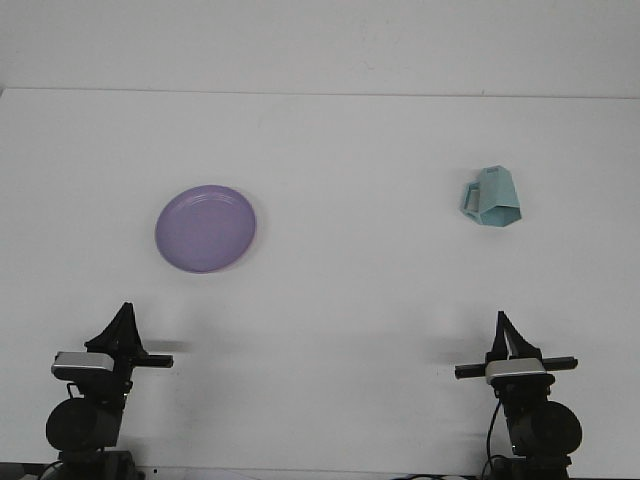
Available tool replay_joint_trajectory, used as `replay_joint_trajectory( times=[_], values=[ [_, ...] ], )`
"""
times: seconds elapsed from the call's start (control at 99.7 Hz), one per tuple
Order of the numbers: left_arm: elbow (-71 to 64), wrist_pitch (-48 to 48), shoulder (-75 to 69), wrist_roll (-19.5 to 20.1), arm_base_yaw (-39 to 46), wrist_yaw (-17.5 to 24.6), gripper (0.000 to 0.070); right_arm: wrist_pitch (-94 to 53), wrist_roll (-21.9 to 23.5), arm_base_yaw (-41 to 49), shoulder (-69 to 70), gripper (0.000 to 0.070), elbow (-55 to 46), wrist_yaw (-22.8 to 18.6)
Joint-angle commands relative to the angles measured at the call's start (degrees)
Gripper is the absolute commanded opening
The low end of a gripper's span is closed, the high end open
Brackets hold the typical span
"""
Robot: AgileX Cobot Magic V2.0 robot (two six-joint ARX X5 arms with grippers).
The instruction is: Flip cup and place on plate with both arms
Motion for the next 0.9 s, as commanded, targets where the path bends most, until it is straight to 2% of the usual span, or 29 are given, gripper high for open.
replay_joint_trajectory(
  times=[0.0, 0.702, 0.892],
  values=[
    [-1.2, 0.7, 0.0, -0.3, 0.0, -0.1, 0.0014, 0.6, 0.0, 0.0, 0.0, 0.0, -0.2, 0.2],
    [-1.1, 1.0, 0.0, -1.4, 0.0, -0.1, 0.0014, 1.0, 0.2, 0.0, 0.0, 0.0, -0.2, 0.0],
    [-1.1, 0.8, 0.0, -2.5, 0.0, -0.1, 0.0013, 0.9, 6.8, 0.1, 0.0, 0.0, -0.2, 0.0]
  ],
)
